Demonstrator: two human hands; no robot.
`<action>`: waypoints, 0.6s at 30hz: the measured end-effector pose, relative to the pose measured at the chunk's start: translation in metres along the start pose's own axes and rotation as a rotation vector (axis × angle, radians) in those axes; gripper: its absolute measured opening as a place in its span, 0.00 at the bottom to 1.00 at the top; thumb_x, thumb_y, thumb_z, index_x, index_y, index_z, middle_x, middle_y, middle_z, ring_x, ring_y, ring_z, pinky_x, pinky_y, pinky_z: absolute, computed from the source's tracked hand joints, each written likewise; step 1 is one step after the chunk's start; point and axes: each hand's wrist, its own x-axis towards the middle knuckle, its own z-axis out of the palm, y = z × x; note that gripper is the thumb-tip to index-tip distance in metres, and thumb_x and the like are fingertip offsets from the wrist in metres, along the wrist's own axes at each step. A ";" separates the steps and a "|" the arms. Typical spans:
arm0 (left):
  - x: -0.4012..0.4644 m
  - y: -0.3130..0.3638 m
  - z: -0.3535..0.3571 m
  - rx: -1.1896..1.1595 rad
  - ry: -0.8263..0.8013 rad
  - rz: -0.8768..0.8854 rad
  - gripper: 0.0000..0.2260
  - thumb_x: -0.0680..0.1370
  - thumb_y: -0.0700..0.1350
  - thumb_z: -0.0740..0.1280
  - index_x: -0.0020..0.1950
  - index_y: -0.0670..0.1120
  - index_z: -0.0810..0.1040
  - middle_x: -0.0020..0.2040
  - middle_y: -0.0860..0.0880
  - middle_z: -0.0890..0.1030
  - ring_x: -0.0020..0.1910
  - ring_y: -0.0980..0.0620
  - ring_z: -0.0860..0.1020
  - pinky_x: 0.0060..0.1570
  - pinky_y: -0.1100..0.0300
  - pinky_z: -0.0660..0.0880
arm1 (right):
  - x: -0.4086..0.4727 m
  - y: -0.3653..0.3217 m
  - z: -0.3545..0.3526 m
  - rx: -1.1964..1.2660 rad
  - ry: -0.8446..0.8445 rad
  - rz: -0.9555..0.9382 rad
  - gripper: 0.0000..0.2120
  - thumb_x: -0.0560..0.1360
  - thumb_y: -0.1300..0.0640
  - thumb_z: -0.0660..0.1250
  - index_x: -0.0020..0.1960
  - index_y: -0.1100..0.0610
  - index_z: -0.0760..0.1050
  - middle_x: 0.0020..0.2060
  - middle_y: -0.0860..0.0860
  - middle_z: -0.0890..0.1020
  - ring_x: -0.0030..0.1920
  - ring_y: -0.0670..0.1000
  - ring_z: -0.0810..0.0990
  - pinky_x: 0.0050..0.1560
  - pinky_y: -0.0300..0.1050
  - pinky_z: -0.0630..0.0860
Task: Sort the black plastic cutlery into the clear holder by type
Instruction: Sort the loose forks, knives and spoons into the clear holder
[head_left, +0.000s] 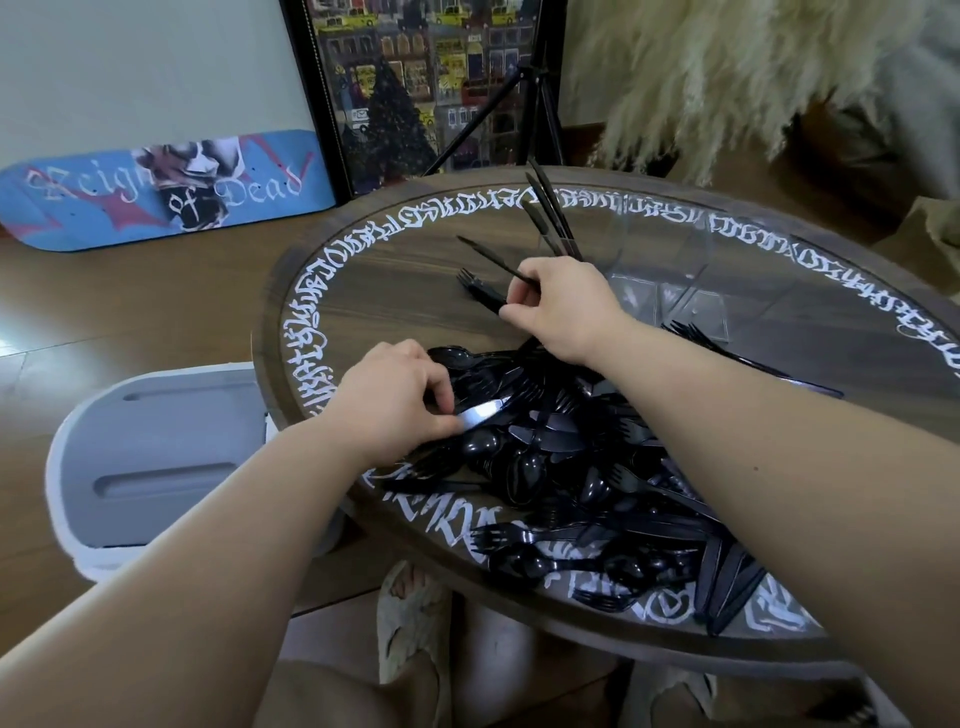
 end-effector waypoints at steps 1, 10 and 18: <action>0.001 0.001 0.002 0.029 -0.026 0.005 0.09 0.69 0.57 0.73 0.38 0.57 0.75 0.51 0.56 0.71 0.54 0.53 0.67 0.54 0.57 0.69 | -0.004 -0.003 -0.004 0.040 0.013 -0.016 0.06 0.74 0.54 0.69 0.41 0.53 0.74 0.33 0.44 0.75 0.36 0.46 0.73 0.41 0.42 0.69; 0.004 0.009 0.009 0.087 0.006 -0.006 0.11 0.71 0.58 0.71 0.47 0.56 0.75 0.57 0.53 0.71 0.59 0.51 0.67 0.58 0.53 0.69 | -0.031 -0.013 -0.032 0.152 0.141 -0.098 0.07 0.74 0.56 0.70 0.40 0.52 0.73 0.36 0.45 0.78 0.33 0.41 0.70 0.34 0.28 0.65; 0.003 0.011 0.016 0.060 0.068 -0.002 0.14 0.73 0.56 0.71 0.58 0.55 0.78 0.61 0.53 0.73 0.63 0.50 0.67 0.62 0.50 0.68 | -0.058 0.009 -0.026 0.071 0.132 0.073 0.05 0.75 0.57 0.68 0.42 0.50 0.73 0.37 0.43 0.77 0.43 0.50 0.77 0.47 0.44 0.74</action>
